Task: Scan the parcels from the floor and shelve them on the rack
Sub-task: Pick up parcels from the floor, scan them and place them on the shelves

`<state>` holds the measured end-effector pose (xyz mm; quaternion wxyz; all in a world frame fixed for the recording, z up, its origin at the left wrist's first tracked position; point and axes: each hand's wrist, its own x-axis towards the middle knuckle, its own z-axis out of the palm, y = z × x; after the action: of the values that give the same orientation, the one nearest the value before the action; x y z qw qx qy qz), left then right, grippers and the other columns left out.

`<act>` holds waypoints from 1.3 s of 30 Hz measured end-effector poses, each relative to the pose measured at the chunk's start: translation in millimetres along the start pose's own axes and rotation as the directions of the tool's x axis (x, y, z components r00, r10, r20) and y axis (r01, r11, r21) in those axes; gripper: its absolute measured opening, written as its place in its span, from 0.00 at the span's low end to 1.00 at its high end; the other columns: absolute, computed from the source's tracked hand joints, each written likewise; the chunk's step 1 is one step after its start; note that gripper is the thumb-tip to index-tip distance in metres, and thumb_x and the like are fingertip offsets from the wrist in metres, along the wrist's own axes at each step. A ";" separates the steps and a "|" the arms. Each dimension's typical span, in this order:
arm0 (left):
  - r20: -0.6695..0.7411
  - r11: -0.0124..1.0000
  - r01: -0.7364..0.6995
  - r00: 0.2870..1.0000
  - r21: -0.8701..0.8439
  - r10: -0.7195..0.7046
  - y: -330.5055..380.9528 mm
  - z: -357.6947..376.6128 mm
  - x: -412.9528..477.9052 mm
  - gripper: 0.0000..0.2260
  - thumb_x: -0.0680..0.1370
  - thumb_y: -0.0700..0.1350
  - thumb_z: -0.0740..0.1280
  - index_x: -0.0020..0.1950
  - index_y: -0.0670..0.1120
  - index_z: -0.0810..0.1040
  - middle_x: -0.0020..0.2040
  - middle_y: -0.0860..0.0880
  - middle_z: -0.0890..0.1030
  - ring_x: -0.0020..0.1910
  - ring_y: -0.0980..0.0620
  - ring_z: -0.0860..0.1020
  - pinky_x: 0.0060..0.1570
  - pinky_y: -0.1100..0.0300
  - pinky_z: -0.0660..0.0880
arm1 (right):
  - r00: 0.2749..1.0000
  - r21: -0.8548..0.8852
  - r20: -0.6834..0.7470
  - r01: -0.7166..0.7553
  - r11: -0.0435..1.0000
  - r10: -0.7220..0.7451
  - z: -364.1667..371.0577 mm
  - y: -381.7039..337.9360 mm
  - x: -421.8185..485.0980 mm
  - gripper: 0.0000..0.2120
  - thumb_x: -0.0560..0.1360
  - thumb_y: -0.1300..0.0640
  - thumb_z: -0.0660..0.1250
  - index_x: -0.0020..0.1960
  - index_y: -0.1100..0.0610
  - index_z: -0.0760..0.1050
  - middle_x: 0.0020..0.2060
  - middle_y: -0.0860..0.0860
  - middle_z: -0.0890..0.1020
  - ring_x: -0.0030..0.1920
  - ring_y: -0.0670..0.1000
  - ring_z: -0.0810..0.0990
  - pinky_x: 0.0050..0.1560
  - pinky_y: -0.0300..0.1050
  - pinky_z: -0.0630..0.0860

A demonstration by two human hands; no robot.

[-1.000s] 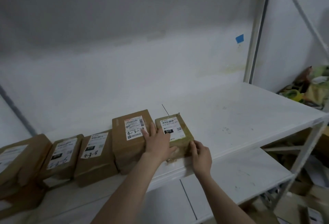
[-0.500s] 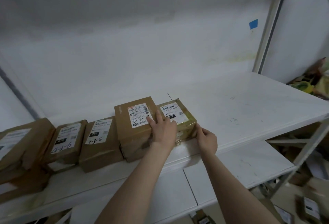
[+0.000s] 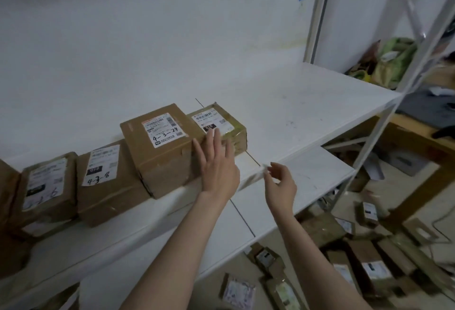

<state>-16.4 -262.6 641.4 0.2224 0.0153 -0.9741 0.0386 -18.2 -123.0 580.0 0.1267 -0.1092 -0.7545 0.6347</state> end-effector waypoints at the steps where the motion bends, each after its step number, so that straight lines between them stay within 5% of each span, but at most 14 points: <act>1: -0.034 0.998 -0.052 0.998 -0.038 0.051 5.3 4.8 -10.0 0.31 0.74 0.50 0.71 0.75 0.43 0.68 0.79 0.35 0.59 0.80 0.36 0.50 0.74 0.32 0.36 | 0.999 -0.015 -0.022 -0.023 1.000 0.023 -4.1 10.0 -10.6 0.13 0.78 0.61 0.66 0.62 0.56 0.76 0.52 0.48 0.81 0.51 0.46 0.79 0.47 0.32 0.72; 4: -0.120 0.965 -0.200 0.976 -0.171 0.181 23.0 27.6 -43.9 0.30 0.70 0.45 0.75 0.71 0.40 0.73 0.75 0.35 0.68 0.77 0.37 0.57 0.76 0.36 0.51 | 0.985 -0.081 -0.079 -0.159 0.984 0.153 -22.5 49.1 -35.8 0.15 0.76 0.64 0.66 0.63 0.58 0.75 0.51 0.49 0.81 0.48 0.46 0.78 0.49 0.39 0.72; 8: -0.013 0.887 -0.349 0.932 -0.303 0.363 50.7 66.9 -97.5 0.28 0.70 0.42 0.74 0.69 0.38 0.74 0.74 0.34 0.69 0.77 0.34 0.61 0.76 0.38 0.55 | 0.922 -0.187 -0.192 -0.370 0.910 0.335 -65.2 111.5 -67.6 0.14 0.77 0.63 0.66 0.62 0.59 0.74 0.51 0.52 0.81 0.46 0.48 0.76 0.48 0.42 0.71; 14: 0.363 0.815 -0.433 0.741 -0.386 0.565 94.5 119.3 -156.4 0.24 0.80 0.46 0.64 0.74 0.40 0.66 0.80 0.37 0.55 0.81 0.38 0.45 0.77 0.46 0.38 | 0.782 -0.242 -0.305 -0.616 0.750 0.544 -131.5 196.7 -109.0 0.16 0.76 0.58 0.70 0.62 0.56 0.73 0.53 0.51 0.80 0.51 0.52 0.79 0.53 0.51 0.79; 20: 0.519 0.773 -0.462 0.573 -0.436 0.635 148.2 176.0 -190.7 0.23 0.82 0.46 0.62 0.76 0.42 0.63 0.81 0.39 0.54 0.81 0.41 0.44 0.79 0.46 0.43 | 0.709 -0.280 -0.343 -0.703 0.654 0.616 -169.0 267.1 -115.4 0.17 0.75 0.60 0.67 0.63 0.59 0.71 0.51 0.55 0.81 0.50 0.55 0.80 0.50 0.53 0.79; 25: 0.574 0.765 -0.468 0.508 -0.443 0.642 195.1 231.7 -205.2 0.26 0.81 0.47 0.64 0.77 0.43 0.62 0.81 0.41 0.54 0.81 0.42 0.45 0.80 0.46 0.48 | 0.679 -0.270 -0.312 -0.734 0.623 0.665 -189.2 335.9 -111.4 0.21 0.75 0.59 0.70 0.67 0.57 0.70 0.56 0.53 0.81 0.51 0.53 0.80 0.44 0.45 0.74; 30: 0.657 0.764 -0.501 0.420 -0.406 0.626 234.9 296.7 -221.5 0.28 0.81 0.49 0.64 0.78 0.42 0.60 0.82 0.40 0.52 0.81 0.40 0.42 0.79 0.45 0.46 | 0.669 -0.357 -0.279 -0.738 0.573 0.689 -220.1 413.3 -99.0 0.24 0.75 0.56 0.70 0.69 0.58 0.69 0.61 0.56 0.78 0.57 0.56 0.79 0.55 0.51 0.77; 39: 0.705 0.772 -0.519 0.386 -0.367 0.595 320.7 426.7 -250.0 0.26 0.82 0.49 0.63 0.77 0.44 0.61 0.81 0.41 0.54 0.81 0.41 0.45 0.79 0.48 0.46 | 0.651 -0.555 -0.234 -0.699 0.451 0.722 -286.0 556.4 -50.3 0.33 0.74 0.53 0.72 0.74 0.58 0.62 0.70 0.57 0.70 0.66 0.57 0.73 0.59 0.47 0.73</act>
<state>9.3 25.2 127.7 -0.2574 -0.3062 -0.9147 0.0582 125.8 221.6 75.5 -0.2050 -0.4366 -0.8004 0.3559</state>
